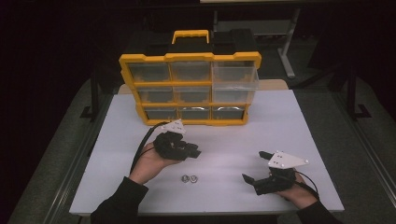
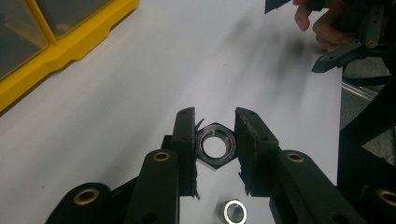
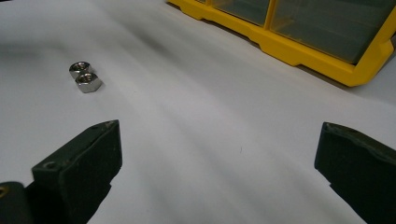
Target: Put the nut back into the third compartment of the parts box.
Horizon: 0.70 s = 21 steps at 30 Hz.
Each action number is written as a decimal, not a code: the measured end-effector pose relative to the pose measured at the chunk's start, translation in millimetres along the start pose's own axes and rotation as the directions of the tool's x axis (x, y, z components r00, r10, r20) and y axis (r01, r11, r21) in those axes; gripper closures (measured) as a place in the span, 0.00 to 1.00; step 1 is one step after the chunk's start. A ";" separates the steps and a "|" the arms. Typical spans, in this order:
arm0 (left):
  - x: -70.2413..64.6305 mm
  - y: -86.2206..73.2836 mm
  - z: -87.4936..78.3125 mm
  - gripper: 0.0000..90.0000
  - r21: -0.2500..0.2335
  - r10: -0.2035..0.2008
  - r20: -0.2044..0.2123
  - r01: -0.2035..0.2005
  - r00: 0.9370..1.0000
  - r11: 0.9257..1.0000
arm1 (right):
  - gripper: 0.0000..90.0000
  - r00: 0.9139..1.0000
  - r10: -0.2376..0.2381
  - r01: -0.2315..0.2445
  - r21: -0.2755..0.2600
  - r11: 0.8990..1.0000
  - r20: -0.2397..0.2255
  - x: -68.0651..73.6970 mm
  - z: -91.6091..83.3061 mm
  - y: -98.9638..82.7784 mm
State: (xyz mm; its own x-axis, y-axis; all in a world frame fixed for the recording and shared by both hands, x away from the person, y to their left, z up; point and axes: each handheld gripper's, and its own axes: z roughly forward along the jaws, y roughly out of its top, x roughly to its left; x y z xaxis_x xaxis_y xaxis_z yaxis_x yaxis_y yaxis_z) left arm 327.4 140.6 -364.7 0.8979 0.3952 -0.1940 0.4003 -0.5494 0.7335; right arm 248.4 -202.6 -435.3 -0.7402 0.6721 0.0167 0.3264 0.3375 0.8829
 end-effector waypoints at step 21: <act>4.5 35.4 -20.0 0.78 -0.026 0.024 0.013 -0.024 1.000 0.999 | 0.00 1.000 0.003 -0.003 0.002 1.000 -0.002 0.1 0.0 -0.1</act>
State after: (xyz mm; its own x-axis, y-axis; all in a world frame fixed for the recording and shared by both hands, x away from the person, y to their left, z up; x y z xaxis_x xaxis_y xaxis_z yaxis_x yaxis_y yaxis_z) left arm 341.9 137.6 -326.6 0.9095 0.3722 -0.1849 0.3741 -0.5392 0.7545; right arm 248.2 -202.6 -435.3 -0.7405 0.6717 0.0208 0.3302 0.3367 0.8818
